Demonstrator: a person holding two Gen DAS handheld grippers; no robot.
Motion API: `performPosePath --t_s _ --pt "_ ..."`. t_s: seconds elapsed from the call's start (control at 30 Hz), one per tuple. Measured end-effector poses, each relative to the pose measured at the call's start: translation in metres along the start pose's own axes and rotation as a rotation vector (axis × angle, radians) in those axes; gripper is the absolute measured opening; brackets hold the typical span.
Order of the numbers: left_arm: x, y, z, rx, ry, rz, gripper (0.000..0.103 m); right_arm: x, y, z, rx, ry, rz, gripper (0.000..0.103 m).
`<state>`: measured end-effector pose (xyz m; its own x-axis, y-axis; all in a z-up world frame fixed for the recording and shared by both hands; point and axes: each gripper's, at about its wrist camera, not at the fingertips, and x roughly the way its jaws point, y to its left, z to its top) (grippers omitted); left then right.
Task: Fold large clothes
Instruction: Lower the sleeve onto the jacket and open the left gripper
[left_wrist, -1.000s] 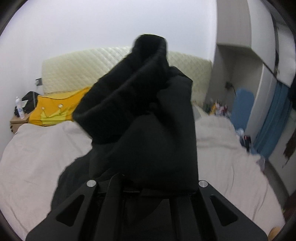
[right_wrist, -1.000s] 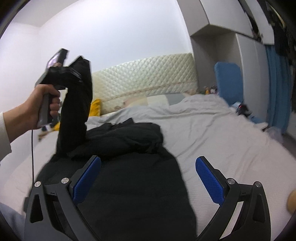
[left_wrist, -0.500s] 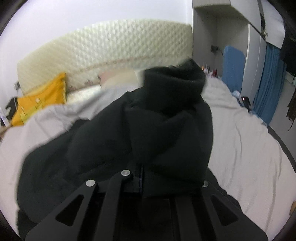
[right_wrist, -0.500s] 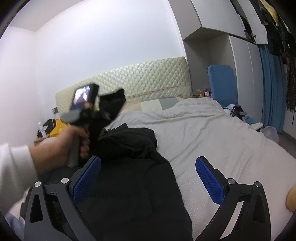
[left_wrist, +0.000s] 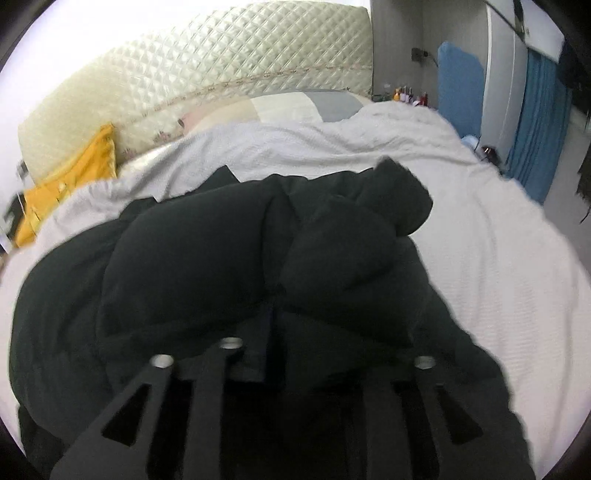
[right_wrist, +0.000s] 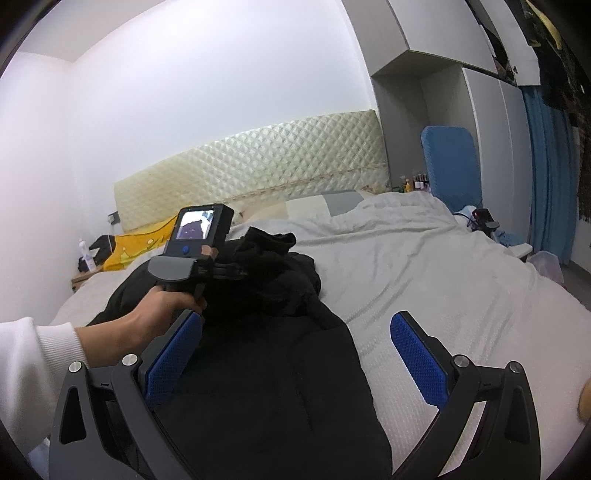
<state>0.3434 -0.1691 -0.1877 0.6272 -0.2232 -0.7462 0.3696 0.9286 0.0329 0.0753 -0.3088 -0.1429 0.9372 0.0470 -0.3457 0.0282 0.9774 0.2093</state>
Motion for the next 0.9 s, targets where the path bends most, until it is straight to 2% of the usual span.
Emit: performPosePath --t_s 0.03,0.07,0.1,0.2,0.3,0.43,0.53,0.63,0.73,0.83,0.9 --pt "-0.002 0.002 -0.002 -0.004 0.012 -0.026 0.073 0.000 0.002 0.000 -0.006 -0.003 -0.004 0.103" --pt "-0.009 -0.001 -0.004 0.014 0.001 -0.023 0.083 0.001 0.005 0.004 -0.024 -0.013 -0.012 0.103" --pt "-0.017 -0.004 -0.006 0.035 -0.023 -0.010 0.087 0.002 0.007 0.008 -0.034 -0.024 -0.018 0.103" --pt "-0.043 -0.004 -0.007 0.030 -0.063 -0.045 0.088 0.006 0.011 0.025 -0.053 -0.045 0.007 0.103" --pt "-0.075 0.010 -0.005 0.002 -0.129 -0.045 0.088 0.013 0.017 0.045 -0.085 -0.054 0.039 0.103" --pt "-0.116 0.042 0.000 -0.019 -0.213 0.000 0.088 0.032 0.032 0.083 -0.092 -0.045 0.089 0.103" --pt "-0.129 0.078 0.005 -0.059 -0.249 0.047 0.088 0.054 0.049 0.111 -0.099 -0.030 0.131 0.103" --pt "-0.129 0.119 0.007 -0.132 -0.248 0.085 0.088 0.094 0.073 0.131 -0.101 0.010 0.197 0.103" --pt "-0.119 0.166 0.005 -0.231 -0.231 0.114 0.088 0.142 0.085 0.134 -0.078 0.063 0.228 0.103" --pt "-0.099 0.195 -0.001 -0.249 -0.207 0.139 0.088 0.192 0.091 0.123 -0.068 0.126 0.238 0.099" --pt "-0.084 0.205 -0.008 -0.239 -0.190 0.160 0.088 0.231 0.090 0.104 -0.094 0.185 0.203 0.090"
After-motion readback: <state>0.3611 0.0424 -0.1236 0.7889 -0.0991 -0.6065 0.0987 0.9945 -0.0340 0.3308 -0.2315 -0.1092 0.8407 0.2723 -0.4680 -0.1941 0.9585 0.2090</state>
